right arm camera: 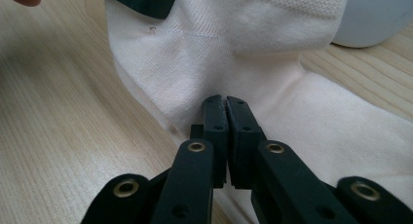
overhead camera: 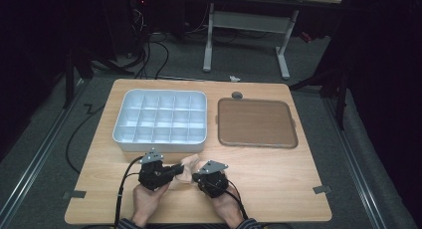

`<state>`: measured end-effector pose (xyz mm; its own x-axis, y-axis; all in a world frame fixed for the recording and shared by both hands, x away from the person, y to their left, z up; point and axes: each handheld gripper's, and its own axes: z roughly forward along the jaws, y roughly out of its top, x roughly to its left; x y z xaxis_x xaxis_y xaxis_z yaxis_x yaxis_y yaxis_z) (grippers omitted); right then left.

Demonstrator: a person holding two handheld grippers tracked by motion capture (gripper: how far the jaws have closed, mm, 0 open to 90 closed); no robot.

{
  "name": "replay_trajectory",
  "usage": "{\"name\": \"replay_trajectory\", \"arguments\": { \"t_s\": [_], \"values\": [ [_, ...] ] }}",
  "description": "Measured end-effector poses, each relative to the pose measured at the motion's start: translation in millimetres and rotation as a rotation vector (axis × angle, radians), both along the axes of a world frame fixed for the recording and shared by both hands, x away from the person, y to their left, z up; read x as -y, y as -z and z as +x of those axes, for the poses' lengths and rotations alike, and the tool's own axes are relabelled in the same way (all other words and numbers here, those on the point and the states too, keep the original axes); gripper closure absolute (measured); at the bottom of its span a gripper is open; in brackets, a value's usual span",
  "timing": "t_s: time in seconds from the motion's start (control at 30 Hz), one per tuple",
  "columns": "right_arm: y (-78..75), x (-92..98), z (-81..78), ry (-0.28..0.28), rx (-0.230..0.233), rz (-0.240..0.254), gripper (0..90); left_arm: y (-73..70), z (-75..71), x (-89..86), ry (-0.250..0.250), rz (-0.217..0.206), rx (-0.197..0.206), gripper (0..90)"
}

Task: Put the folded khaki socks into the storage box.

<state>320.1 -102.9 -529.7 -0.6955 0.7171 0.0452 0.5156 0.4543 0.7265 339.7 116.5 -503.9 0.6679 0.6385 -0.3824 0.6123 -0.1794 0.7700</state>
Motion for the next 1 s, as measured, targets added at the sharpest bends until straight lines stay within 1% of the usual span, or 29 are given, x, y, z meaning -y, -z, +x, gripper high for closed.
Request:
{"name": "replay_trajectory", "arguments": {
  "t_s": [0.1,0.23,0.27,0.3,0.33,0.4,0.47,0.5,0.53,0.57,0.63,0.67,0.73,0.77,0.8,0.83,0.9,1.0],
  "values": [
    [-0.3,-2.3,0.0,-0.005,-0.006,-0.002,88.1,-1.0,-0.5,-0.6,0.003,-0.005,0.0,85.4],
    [0.3,-4.9,0.6,-0.015,-0.008,0.01,88.1,-1.6,-1.2,-0.5,0.004,-0.007,0.002,85.4],
    [0.1,-6.2,0.5,-0.021,-0.015,0.011,88.0,-2.2,-2.2,-0.8,0.005,0.002,0.005,85.4],
    [0.1,-6.2,0.5,-0.021,-0.015,0.011,88.0,-2.2,-2.2,-0.8,0.005,0.002,0.005,85.4],
    [-0.1,-6.4,0.4,-0.021,-0.015,0.008,87.9,-2.4,-2.9,-0.9,0.004,0.008,0.007,85.4],
    [-0.2,-6.1,0.5,-0.021,-0.018,0.016,87.4,-3.2,-4.0,-1.4,0.005,0.028,0.008,85.4],
    [-1.5,-5.4,-0.4,-0.022,-0.018,0.014,86.7,-3.9,-4.7,-2.0,0.002,0.036,0.007,85.4],
    [-3.7,-3.9,-1.7,-0.022,-0.007,0.023,85.7,-4.3,-4.8,-2.3,0.0,0.039,0.005,85.4],
    [-3.7,-3.9,-1.7,-0.022,-0.007,0.023,85.7,-4.9,-4.9,-2.4,-0.002,0.044,0.004,85.4],
    [-7.9,-0.6,-3.7,-0.015,0.008,0.038,84.9,-6.2,-5.0,-1.8,0.0,0.057,0.007,85.4],
    [-9.5,1.2,-4.2,-0.014,0.016,0.045,84.6,-7.2,-5.1,-1.3,0.001,0.059,0.008,85.4],
    [-15.2,6.9,-6.2,0.005,0.034,0.053,83.2,-7.9,-4.9,-0.9,0.002,0.061,0.008,85.4],
    [-17.1,9.1,-6.7,0.013,0.044,0.052,82.5,-8.6,-4.4,-0.7,0.001,0.063,0.006,85.4],
    [-23.3,17.2,-7.4,0.042,0.071,0.052,80.5,-8.9,-4.1,-0.8,0.001,0.065,0.004,85.4],
    [-23.3,17.2,-7.4,0.042,0.071,0.052,80.5,-9.0,-4.0,-0.8,0.0,0.065,0.003,85.4],
    [-25.3,20.3,-7.3,0.054,0.079,0.051,79.8,-8.9,-3.9,-0.7,-0.001,0.067,0.001,85.4],
    [-29.0,30.3,-6.0,0.09,0.089,0.055,78.0,-8.9,-4.1,-0.7,-0.002,0.072,0.002,85.4],
    [-31.2,42.6,-4.7,0.137,0.092,0.058,77.3,-9.0,-4.2,-0.7,-0.003,0.076,0.0,85.4]
  ]
}}
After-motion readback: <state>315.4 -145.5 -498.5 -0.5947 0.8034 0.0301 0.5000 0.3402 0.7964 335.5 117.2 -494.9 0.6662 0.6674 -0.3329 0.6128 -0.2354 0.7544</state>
